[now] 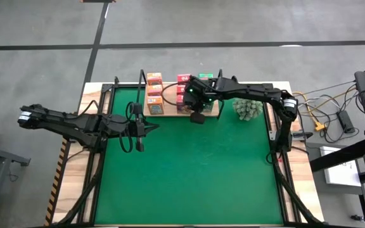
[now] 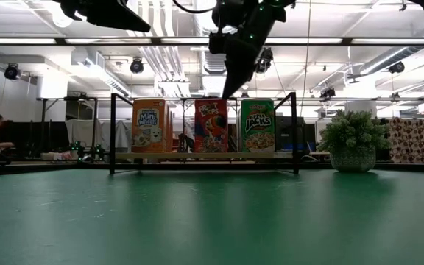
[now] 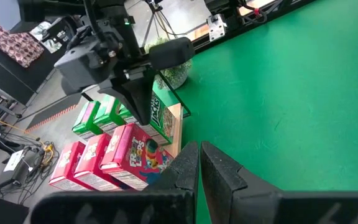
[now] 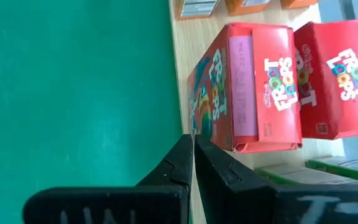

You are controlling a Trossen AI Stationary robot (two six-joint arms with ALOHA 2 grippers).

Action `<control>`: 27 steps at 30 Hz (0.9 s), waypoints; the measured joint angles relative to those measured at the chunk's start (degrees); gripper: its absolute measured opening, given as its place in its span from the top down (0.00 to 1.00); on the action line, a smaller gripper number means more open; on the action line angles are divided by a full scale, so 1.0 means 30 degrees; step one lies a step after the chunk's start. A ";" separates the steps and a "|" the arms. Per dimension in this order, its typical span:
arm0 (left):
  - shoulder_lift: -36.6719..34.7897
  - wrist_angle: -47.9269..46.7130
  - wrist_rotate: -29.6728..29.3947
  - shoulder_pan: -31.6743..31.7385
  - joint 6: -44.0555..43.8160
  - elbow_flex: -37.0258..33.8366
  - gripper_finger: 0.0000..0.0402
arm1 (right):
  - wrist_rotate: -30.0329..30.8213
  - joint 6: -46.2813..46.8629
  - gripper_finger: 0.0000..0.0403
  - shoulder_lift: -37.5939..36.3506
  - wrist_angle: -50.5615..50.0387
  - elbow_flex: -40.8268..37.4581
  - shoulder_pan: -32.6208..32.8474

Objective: Stack cereal on shelf
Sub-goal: Adjust the red cereal boxes on the shelf

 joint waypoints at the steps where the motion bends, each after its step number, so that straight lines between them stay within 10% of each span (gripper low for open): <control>1: 0.0000 0.0000 0.0005 0.0000 -0.0002 0.0000 1.00 | 0.0005 -0.0001 0.98 0.0000 0.0056 0.0000 0.0000; 27: 0.0000 -0.0007 0.0000 0.0000 -0.0001 0.0000 1.00 | 0.1030 -0.0293 0.98 0.0000 0.1076 -0.0947 -0.0317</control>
